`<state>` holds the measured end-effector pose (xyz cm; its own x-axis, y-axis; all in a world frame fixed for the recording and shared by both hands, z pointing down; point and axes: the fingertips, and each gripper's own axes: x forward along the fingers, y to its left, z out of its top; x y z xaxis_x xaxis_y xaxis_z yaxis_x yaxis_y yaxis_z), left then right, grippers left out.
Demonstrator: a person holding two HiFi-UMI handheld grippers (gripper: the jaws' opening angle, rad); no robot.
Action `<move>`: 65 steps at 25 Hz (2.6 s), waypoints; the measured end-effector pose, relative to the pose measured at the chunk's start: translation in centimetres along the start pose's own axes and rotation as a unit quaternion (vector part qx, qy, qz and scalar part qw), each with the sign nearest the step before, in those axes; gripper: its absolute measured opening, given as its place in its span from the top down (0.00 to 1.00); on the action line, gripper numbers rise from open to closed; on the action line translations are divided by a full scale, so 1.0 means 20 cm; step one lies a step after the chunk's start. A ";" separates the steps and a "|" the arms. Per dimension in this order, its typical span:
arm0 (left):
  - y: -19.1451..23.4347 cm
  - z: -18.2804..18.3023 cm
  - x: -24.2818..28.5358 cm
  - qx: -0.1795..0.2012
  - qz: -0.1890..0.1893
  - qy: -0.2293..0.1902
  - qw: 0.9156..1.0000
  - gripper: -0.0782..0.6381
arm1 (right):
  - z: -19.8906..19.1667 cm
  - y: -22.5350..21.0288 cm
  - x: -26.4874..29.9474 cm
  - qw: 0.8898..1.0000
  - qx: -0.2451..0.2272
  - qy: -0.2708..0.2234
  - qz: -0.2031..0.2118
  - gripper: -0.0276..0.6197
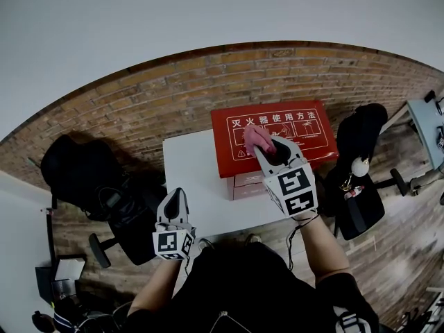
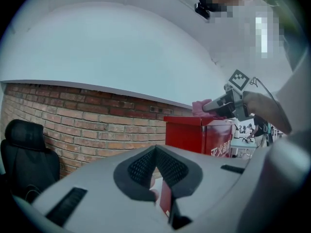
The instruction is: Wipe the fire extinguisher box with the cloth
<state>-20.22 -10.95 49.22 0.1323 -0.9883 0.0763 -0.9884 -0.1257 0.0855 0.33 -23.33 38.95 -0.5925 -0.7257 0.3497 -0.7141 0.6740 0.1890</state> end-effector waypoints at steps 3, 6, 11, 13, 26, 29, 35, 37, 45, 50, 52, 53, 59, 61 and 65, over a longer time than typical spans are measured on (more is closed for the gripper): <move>-0.04 0.00 0.01 0.001 0.001 -0.001 1.000 0.86 | -0.02 -0.02 -0.01 1.000 -0.007 0.005 0.004 0.77; -0.07 -0.01 0.03 0.001 0.004 0.000 1.000 0.86 | -0.02 -0.05 -0.02 1.000 -0.010 0.003 0.007 0.77; -0.14 -0.01 0.05 0.004 0.006 0.001 1.000 0.86 | -0.04 -0.10 -0.05 1.000 -0.016 0.001 0.010 0.77; -0.17 -0.02 0.06 0.004 0.007 0.000 1.000 0.86 | -0.05 -0.12 -0.06 1.000 -0.019 0.001 0.011 0.77; -0.33 -0.04 0.08 -0.002 0.030 -0.008 1.000 0.86 | -0.09 -0.23 -0.12 0.999 -0.032 -0.010 0.030 0.77; -0.35 -0.06 0.08 -0.003 0.040 -0.010 0.999 0.86 | -0.11 -0.25 -0.13 0.999 -0.036 -0.012 0.035 0.77; -0.38 -0.08 0.06 -0.004 0.057 -0.010 0.998 0.86 | -0.12 -0.31 -0.16 0.998 -0.046 -0.011 0.038 0.77; -0.39 -0.09 0.06 -0.004 0.061 -0.010 0.998 0.86 | -0.13 -0.33 -0.17 0.998 -0.049 -0.011 0.035 0.77; -0.42 -0.11 0.05 -0.004 0.065 -0.009 0.998 0.86 | -0.17 -0.42 -0.21 0.999 -0.048 -0.008 0.024 0.77; -0.42 -0.11 0.06 0.001 0.065 -0.007 0.998 0.86 | -0.21 -0.50 -0.23 0.999 -0.048 -0.003 0.012 0.77; -0.42 -0.11 0.06 0.000 0.065 -0.007 0.998 0.86 | -0.22 -0.53 -0.25 0.999 -0.046 -0.001 0.005 0.77; -0.42 -0.12 0.06 0.000 0.065 -0.006 0.998 0.86 | -0.22 -0.54 -0.25 0.999 -0.045 -0.001 0.002 0.77; -0.44 -0.14 0.07 0.003 0.059 0.002 0.998 0.86 | -0.26 -0.63 -0.29 0.999 -0.036 0.004 -0.014 0.77; -0.45 -0.14 0.07 0.004 0.059 0.002 0.998 0.86 | -0.27 -0.66 -0.30 0.999 -0.036 0.005 -0.018 0.77; -0.46 -0.13 0.08 0.005 0.059 0.002 0.998 0.86 | -0.29 -0.71 -0.32 0.999 -0.033 0.005 -0.026 0.77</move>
<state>-10.81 -11.16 51.20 0.0145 -0.9958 0.0902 -0.9978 -0.0086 0.0658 16.38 -27.42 39.34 -0.5514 -0.7585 0.3473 -0.7173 0.6436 0.2669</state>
